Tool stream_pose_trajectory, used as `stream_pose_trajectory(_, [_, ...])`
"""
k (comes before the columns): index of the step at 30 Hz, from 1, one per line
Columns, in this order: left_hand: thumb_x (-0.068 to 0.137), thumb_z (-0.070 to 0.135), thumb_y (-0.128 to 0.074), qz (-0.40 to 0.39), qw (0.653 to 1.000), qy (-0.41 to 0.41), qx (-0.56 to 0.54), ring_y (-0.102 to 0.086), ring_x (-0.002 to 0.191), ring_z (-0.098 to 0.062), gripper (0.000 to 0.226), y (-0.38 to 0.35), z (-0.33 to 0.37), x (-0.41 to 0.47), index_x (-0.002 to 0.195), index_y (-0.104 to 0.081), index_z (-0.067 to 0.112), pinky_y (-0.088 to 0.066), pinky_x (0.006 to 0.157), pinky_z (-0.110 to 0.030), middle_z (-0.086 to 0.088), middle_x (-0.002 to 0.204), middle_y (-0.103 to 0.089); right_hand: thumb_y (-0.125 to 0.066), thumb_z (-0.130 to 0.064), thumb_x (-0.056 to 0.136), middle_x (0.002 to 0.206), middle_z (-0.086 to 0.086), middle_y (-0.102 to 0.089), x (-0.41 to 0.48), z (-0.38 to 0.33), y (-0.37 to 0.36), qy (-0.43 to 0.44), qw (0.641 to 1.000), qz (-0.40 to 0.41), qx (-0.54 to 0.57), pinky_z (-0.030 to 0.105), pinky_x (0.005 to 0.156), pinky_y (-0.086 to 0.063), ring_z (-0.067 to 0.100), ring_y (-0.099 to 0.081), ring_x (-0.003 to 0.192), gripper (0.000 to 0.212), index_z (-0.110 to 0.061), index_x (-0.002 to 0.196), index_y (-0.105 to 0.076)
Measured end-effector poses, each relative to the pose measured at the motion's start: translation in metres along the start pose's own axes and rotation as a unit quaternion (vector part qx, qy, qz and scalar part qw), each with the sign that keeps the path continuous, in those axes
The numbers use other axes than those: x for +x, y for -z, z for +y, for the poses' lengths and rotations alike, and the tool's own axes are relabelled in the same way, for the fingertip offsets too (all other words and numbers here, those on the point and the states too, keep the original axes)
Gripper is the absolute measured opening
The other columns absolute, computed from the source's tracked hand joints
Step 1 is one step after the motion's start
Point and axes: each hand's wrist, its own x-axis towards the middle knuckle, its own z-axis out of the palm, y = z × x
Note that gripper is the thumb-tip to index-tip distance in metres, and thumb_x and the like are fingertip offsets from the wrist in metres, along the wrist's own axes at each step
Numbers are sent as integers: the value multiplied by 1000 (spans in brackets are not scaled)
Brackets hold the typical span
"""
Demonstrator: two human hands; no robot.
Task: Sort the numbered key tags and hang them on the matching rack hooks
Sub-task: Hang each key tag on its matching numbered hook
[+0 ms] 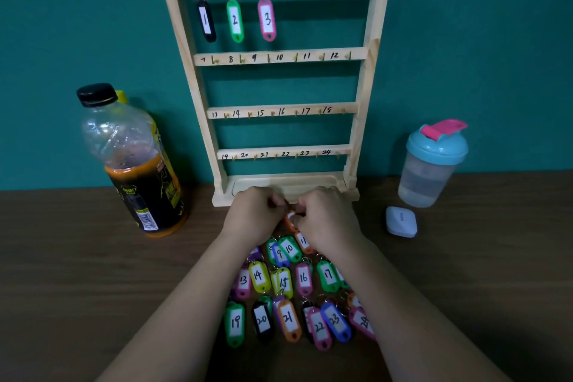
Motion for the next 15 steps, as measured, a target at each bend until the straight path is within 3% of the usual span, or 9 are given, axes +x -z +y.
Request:
stream_pose_trajectory(4, [93,18,-70,29,997,-38,-54,-66,83,-2,13,12,4,-3,85,-76,28,-44,70,-20,14,83,-74,-75,-44,95,98,-4,-72,1,1,-2,-2,997,23,75,38,85,-55,18,-65,95,21,-24,101,-80])
stream_pose_trajectory(8, [99,18,-68,45,977,-64,-199,-70,87,-9,9,27,13,-15,94,-73,24,-53,77,-23,4,90,-75,-80,-37,94,94,-12,-74,1,-2,11,-8,964,24,265,20,77,-53,-3,-66,86,17,-22,102,-78])
stream_pose_trajectory(11, [103,16,-65,47,952,-61,-296,-69,80,-5,7,41,27,-23,101,-72,15,-50,72,-15,0,88,-76,-81,-41,93,101,-12,-77,0,-6,25,-25,924,16,382,22,85,-55,-4,-69,95,24,-24,109,-76])
stream_pose_trajectory(15, [102,11,-66,57,934,-75,-345,-62,69,3,9,61,43,-29,103,-72,5,-46,66,-9,-4,87,-74,-76,-43,96,99,-12,-77,-4,-13,44,-27,898,22,438,32,86,-57,1,-71,94,17,-32,108,-72])
